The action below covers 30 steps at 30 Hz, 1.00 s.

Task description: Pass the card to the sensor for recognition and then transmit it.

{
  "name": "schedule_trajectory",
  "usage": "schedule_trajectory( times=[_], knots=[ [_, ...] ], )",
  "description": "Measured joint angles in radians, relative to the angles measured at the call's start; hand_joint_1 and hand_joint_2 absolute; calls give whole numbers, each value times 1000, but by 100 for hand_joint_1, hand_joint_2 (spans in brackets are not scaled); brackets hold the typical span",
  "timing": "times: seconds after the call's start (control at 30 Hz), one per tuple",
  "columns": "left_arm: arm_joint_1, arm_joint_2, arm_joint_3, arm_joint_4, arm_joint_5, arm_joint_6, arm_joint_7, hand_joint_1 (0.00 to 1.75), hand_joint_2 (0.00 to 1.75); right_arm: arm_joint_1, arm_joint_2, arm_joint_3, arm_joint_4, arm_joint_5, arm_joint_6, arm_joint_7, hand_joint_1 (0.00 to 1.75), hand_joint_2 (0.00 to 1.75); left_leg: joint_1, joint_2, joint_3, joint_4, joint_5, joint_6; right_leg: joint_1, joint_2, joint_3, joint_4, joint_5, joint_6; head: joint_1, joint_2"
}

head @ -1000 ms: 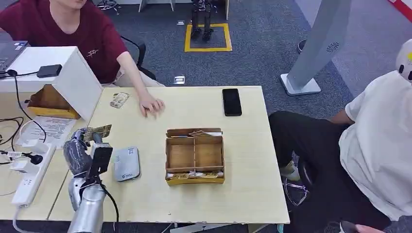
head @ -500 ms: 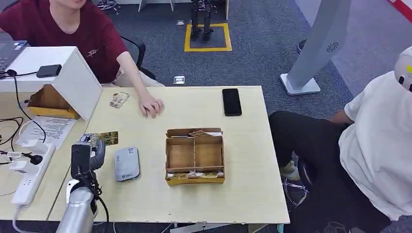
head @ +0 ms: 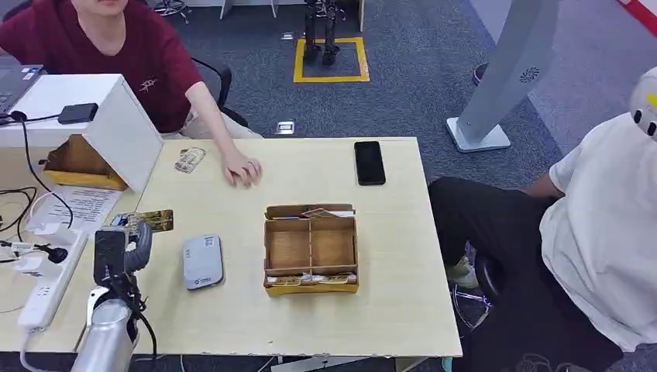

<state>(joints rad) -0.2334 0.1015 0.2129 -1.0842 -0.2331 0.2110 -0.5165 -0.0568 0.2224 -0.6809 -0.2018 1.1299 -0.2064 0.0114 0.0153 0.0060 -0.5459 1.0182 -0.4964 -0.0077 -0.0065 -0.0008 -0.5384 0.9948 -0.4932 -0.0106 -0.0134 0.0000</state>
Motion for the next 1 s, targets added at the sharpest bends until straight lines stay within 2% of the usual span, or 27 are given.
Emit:
schedule_trajectory(
  times=[0.57,0.7,0.8,0.9,1.0],
  knots=[
    [0,1,4,0,10,-14,4,175,175,-2,0,-14,0,11,3,6,0,175,0,0,0,0,0,0,0,0,0,0,0,0,0,0],
    [8,9,9,-2,27,-62,24,175,175,-2,0,-14,0,14,1,6,0,175,0,0,0,0,0,0,0,0,0,0,0,0,0,0],
    [33,16,13,-13,50,-126,43,175,175,-1,0,-14,0,21,1,3,0,175,0,0,0,0,0,0,0,0,0,0,0,0,0,0],
    [97,21,13,-59,67,-198,70,175,175,-1,0,-15,0,21,0,0,0,175,0,1,-1,0,0,0,0,2,-1,0,0,0,0,0],
    [179,21,13,-122,82,-231,88,175,175,-1,0,-21,0,19,-1,0,0,175,0,2,-2,0,0,0,0,2,-2,0,0,0,0,0]
  ],
)
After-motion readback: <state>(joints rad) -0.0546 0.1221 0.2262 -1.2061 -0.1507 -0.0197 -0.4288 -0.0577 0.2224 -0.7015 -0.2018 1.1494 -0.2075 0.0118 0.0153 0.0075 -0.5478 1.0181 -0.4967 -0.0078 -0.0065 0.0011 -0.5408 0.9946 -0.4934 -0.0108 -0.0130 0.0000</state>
